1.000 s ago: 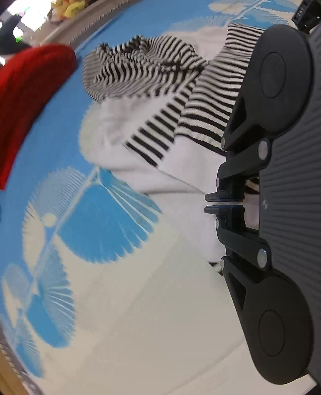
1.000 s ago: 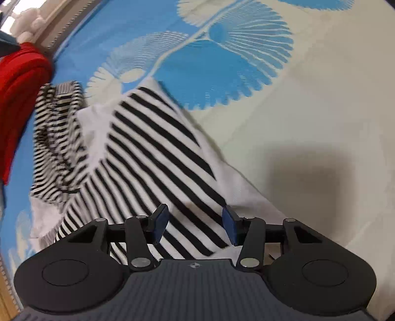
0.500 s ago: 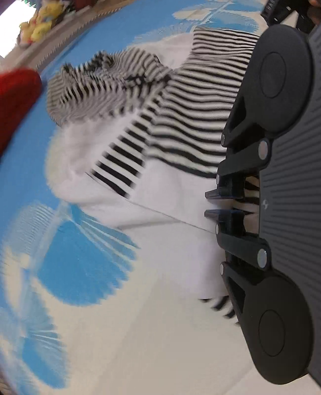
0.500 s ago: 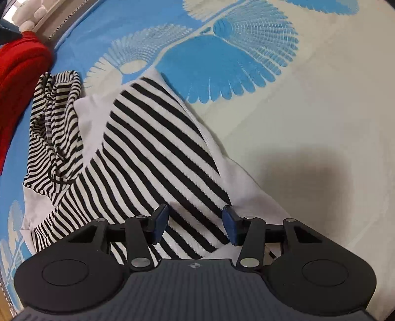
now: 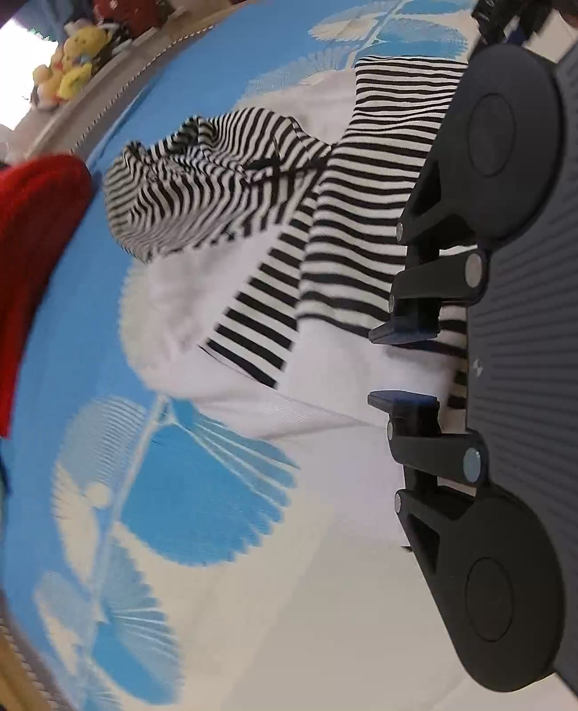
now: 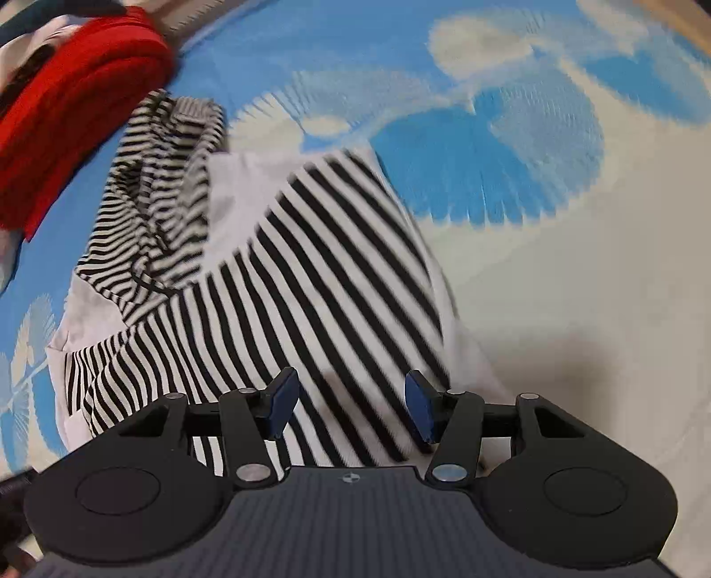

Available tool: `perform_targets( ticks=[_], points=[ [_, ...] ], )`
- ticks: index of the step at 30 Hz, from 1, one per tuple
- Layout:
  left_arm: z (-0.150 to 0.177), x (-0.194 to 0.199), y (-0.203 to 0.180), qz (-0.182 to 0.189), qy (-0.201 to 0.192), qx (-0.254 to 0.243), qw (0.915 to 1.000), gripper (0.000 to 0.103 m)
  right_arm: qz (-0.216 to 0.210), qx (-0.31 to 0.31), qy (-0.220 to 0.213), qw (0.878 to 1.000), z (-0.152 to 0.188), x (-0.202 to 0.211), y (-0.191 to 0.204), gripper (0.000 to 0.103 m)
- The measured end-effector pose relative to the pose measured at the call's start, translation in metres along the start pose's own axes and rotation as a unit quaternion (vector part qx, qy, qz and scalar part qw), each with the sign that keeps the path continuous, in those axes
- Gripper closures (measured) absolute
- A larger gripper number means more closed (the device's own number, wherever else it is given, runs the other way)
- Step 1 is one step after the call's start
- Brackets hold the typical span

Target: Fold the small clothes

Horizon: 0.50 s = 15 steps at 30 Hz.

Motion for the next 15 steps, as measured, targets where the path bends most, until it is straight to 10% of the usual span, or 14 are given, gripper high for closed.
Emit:
perform_targets(
  ticks=[15],
  points=[
    [0.004, 0.023, -0.048, -0.002, -0.11, -0.087, 0.9901, 0.075, 0.031, 0.135, -0.034, 0.99, -0.005, 0.028, 0.015, 0.045]
  ],
)
Point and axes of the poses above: each gripper's, at about its wrist camera, not at the fingertips, and x roughly against the way its jaws point, y to its left, z to its underside, the point moved 2 cm from there along -x, roughly the way its jaws point, and after that the axes turned 11 degrees about -z, right-handed, at the moved point
